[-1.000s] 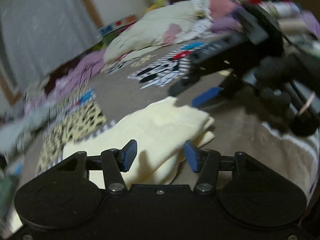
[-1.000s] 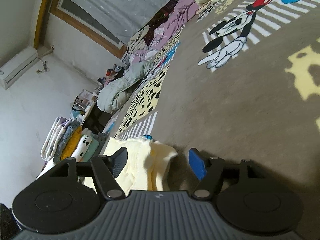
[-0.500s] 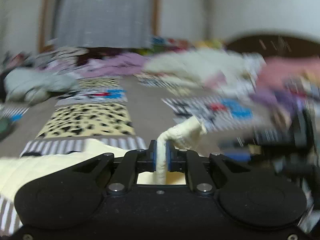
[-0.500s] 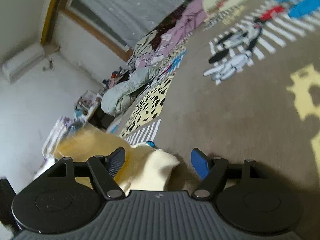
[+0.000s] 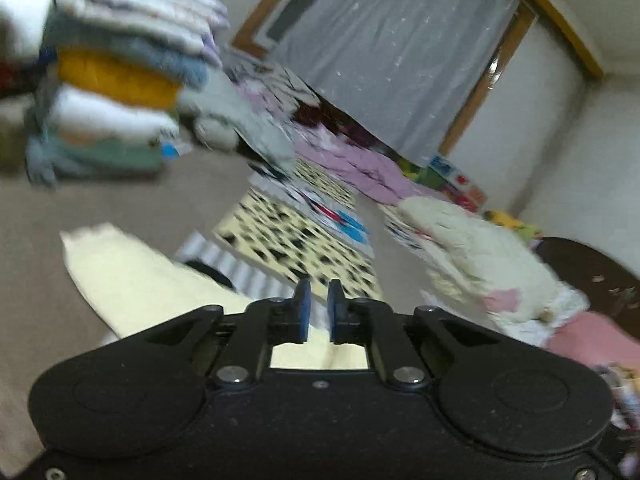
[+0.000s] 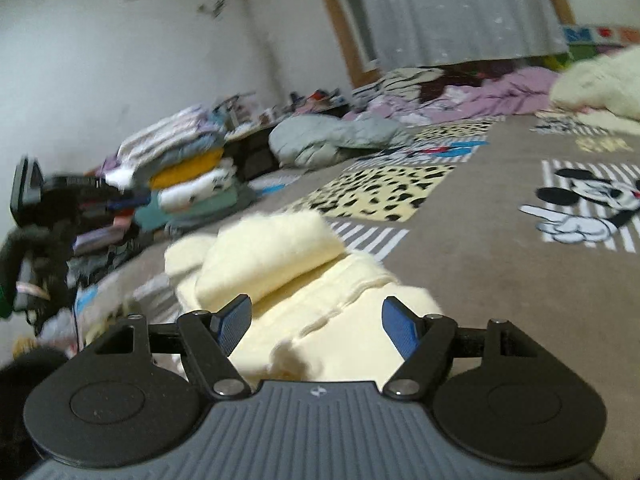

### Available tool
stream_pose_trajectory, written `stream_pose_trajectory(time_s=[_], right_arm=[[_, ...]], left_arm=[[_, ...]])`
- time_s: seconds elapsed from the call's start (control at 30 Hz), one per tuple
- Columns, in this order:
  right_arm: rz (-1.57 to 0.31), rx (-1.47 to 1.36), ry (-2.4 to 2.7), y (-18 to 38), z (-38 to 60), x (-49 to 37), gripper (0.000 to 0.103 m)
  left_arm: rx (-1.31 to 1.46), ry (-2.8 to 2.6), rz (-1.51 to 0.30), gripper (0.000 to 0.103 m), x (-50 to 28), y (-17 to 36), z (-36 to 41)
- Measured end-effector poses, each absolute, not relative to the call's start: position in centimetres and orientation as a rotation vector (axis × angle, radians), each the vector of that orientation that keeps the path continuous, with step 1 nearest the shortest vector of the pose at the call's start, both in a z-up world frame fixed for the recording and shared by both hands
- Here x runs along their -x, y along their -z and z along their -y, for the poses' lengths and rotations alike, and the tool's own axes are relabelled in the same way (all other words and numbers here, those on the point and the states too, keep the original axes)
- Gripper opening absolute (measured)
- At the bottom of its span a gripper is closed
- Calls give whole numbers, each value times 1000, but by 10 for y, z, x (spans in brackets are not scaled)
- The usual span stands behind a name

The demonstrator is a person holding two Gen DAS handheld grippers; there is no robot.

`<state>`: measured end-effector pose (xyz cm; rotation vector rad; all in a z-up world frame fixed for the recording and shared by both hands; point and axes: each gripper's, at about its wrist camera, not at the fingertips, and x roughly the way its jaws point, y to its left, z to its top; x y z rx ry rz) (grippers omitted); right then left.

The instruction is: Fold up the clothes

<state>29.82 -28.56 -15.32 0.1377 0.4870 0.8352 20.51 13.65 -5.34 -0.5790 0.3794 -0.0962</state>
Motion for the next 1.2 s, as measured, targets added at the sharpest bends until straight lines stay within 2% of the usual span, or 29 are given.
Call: stream_pose_trajectory(time_s=[0.07, 0.13, 0.43, 0.5, 0.57, 0.63, 0.73, 0.93, 1.2], right_arm=[[-488, -97, -845, 154, 278, -298, 72], [-485, -62, -855, 155, 271, -294, 71], [-454, 171, -876, 156, 251, -271, 71], [-457, 232, -867, 160, 247, -267, 71], [-457, 275, -852, 162, 245, -266, 66], [-457, 301, -832, 164, 245, -266, 59], [-449, 320, -823, 167, 245, -267, 55], [-427, 362, -808, 169, 238, -266, 56], [-419, 350, -806, 166, 235, -269, 55]], left_arm=[[560, 149, -442, 35, -207, 63, -116], [543, 205, -495, 46, -211, 78, -88], [670, 263, -605, 46, -240, 122, -34], [709, 256, -594, 44, -248, 121, -37], [730, 239, -587, 13, -252, 120, -40], [697, 209, -571, 9, -254, 113, -43], [672, 178, -514, 8, -246, 98, -59], [642, 69, -397, 8, -236, 70, -122], [530, -88, -346, 8, -238, 61, -195]])
